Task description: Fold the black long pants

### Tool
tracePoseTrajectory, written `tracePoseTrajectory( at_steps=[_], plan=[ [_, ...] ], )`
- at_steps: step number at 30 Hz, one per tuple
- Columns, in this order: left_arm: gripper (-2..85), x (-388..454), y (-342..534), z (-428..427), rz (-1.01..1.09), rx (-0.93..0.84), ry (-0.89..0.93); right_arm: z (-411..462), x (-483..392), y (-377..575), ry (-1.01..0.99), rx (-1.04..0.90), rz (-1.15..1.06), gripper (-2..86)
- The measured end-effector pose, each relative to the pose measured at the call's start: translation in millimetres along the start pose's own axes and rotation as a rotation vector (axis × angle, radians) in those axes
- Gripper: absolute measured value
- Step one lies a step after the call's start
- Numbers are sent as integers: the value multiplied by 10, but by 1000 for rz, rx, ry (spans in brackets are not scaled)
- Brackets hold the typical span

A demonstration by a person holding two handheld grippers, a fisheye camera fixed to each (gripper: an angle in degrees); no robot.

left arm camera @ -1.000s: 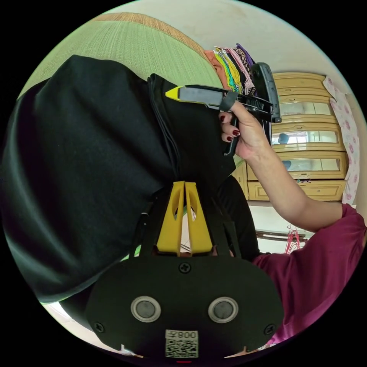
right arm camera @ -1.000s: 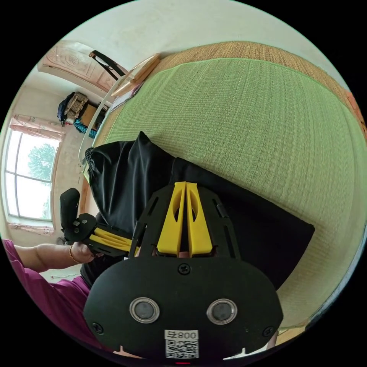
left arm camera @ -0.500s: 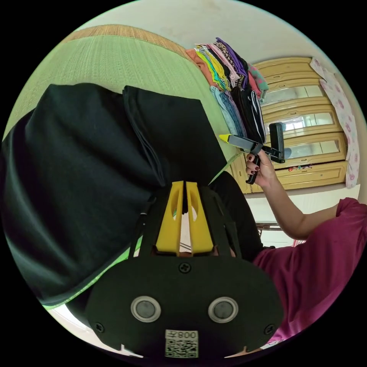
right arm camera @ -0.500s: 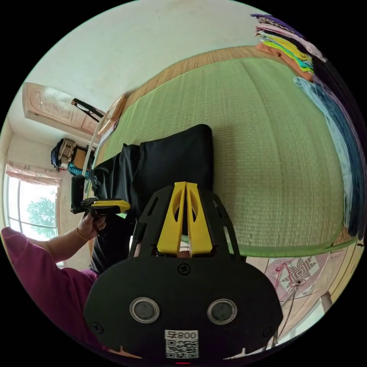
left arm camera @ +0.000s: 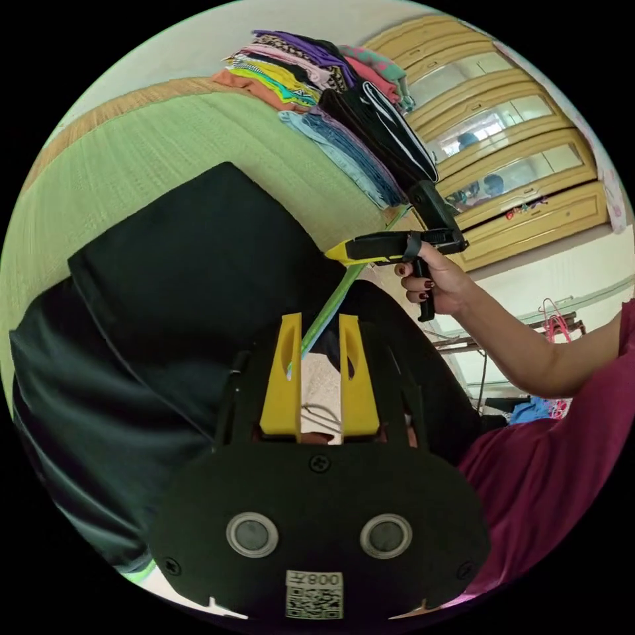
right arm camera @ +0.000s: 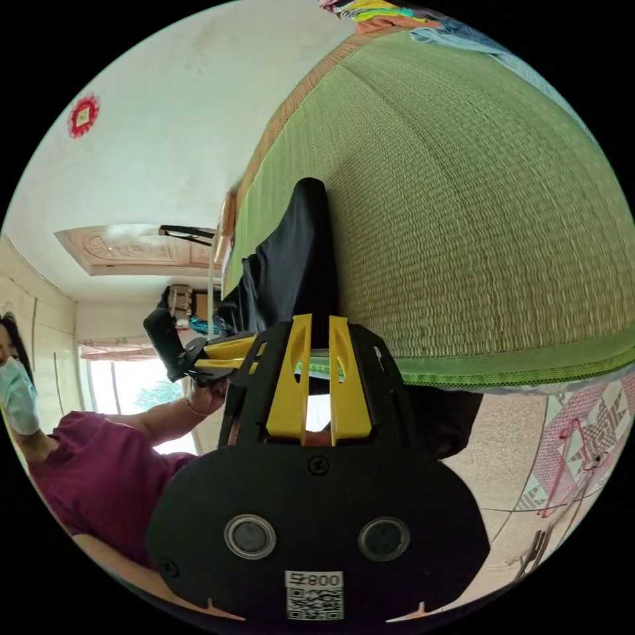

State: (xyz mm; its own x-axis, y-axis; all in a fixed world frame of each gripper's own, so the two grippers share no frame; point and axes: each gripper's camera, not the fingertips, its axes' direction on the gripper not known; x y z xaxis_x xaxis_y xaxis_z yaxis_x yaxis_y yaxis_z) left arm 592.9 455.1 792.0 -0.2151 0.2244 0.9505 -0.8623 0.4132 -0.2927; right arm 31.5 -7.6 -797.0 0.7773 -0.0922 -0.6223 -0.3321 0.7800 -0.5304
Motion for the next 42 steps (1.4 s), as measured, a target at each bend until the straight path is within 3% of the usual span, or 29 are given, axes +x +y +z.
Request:
tracePoseTrajectory(
  at_steps=[8, 15, 25, 33, 42],
  plan=[
    [119, 809, -802, 288, 85, -33, -163, -278, 434, 78, -144, 8, -9, 35],
    [75, 1055, -1191, 370, 49, -92, -239, -295, 603, 49, -191, -32, -46, 38],
    [36, 1127, -1258, 34, 7, -36, -148, -702, 821, -279, -141, 79, -55, 65],
    [35, 1275, -1178, -333, 45, -8, -126, -407, 828, -964, -66, 20, -20, 89],
    [35, 1184, -944, -652, 58, 0, -99, -143, 930, -1092, -210, -14, 33, 47]
  ],
)
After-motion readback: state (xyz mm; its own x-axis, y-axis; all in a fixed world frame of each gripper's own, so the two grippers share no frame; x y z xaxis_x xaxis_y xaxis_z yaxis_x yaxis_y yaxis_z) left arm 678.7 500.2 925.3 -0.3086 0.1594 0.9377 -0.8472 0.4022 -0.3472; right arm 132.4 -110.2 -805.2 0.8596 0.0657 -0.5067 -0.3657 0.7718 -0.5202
